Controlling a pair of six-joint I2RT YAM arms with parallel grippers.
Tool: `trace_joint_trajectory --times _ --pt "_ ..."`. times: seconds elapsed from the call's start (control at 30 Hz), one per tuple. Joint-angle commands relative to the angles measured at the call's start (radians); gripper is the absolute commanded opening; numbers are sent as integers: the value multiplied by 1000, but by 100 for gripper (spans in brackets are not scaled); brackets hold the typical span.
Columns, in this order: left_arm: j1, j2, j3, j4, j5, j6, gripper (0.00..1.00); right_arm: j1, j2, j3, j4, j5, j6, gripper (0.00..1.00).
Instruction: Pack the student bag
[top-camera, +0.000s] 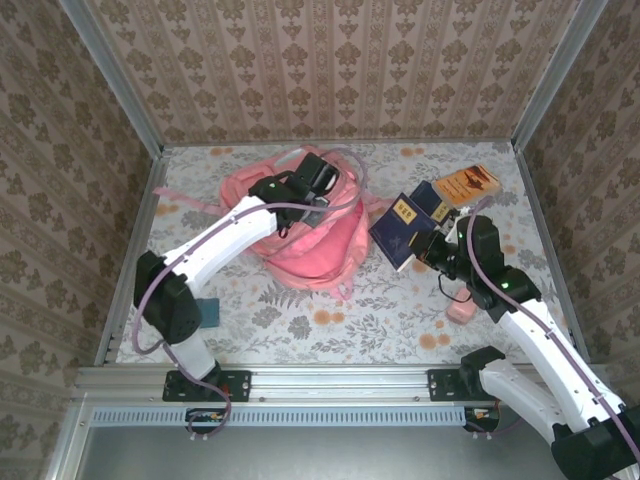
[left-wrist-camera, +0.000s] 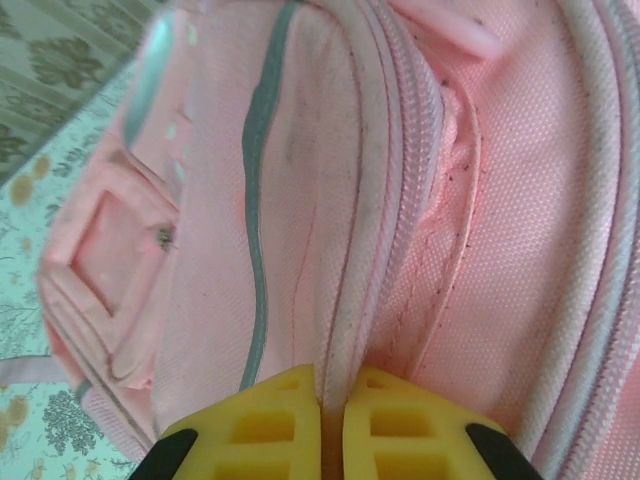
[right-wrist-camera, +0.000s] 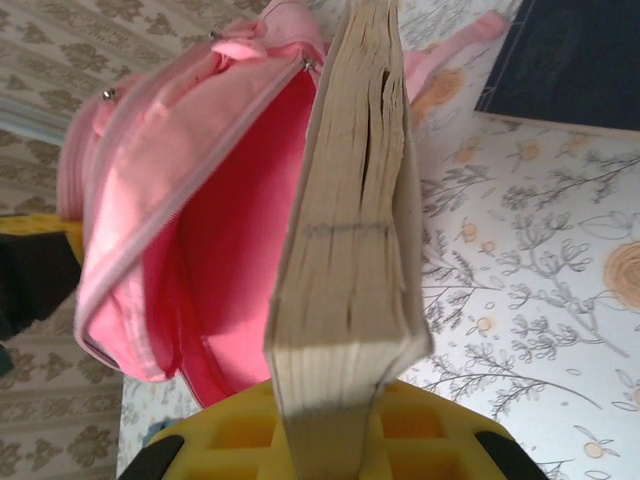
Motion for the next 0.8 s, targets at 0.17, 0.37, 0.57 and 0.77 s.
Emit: trace_joint_trajectory --times 0.17,0.37,0.57,0.77 --pt "-13 -66 25 155 -16 -54 4 2 11 -49 226 -238 82 7" --pt "-28 -95 41 144 -40 -103 3 46 98 -77 378 -230 258 6" --pt "-29 -132 35 154 -20 -113 2 152 275 -1 491 -170 298 6" --pt "-29 -167 24 155 3 -122 2 191 439 48 672 -124 359 6"
